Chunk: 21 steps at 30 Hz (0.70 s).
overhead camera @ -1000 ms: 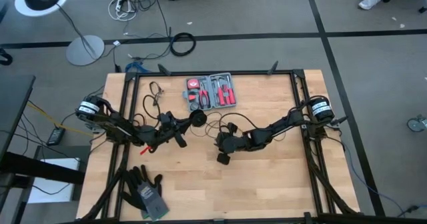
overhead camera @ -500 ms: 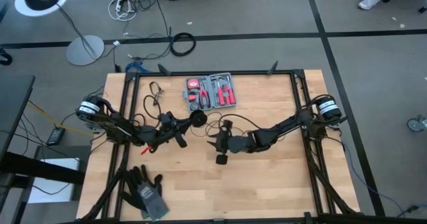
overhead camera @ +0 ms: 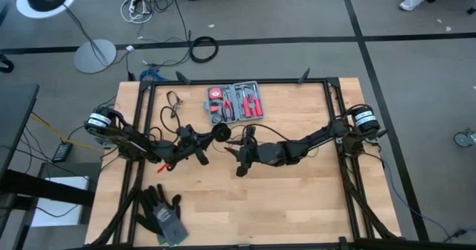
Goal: Coil cords
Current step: Coil the black wire onto the black spool
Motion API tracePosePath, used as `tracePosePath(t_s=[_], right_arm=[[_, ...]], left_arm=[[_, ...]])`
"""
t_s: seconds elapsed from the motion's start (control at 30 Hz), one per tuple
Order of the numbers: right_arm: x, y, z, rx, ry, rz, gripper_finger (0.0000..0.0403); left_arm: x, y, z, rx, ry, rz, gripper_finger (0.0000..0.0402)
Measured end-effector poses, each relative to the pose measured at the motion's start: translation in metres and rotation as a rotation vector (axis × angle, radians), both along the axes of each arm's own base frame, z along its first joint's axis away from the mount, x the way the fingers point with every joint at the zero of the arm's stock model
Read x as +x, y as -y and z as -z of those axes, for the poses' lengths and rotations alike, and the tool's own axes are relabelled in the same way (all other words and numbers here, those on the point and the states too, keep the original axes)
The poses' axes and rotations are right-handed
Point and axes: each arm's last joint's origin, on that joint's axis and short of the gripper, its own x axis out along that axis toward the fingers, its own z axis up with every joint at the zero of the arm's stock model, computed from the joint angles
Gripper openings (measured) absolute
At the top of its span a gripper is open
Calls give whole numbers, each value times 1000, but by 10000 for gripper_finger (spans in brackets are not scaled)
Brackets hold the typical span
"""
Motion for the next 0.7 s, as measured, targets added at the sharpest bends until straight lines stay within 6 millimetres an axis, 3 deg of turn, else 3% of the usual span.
tracePosePath(t_s=[0.47, 0.7], right_arm=[[-2, -12, 0, 65, 20, -55, 95], [-5, -20, -4, -29, 34, 5, 94]], left_arm=[[0, 0, 1, 2, -7, 3, 0], [0, 0, 1, 5, -15, 3, 0]])
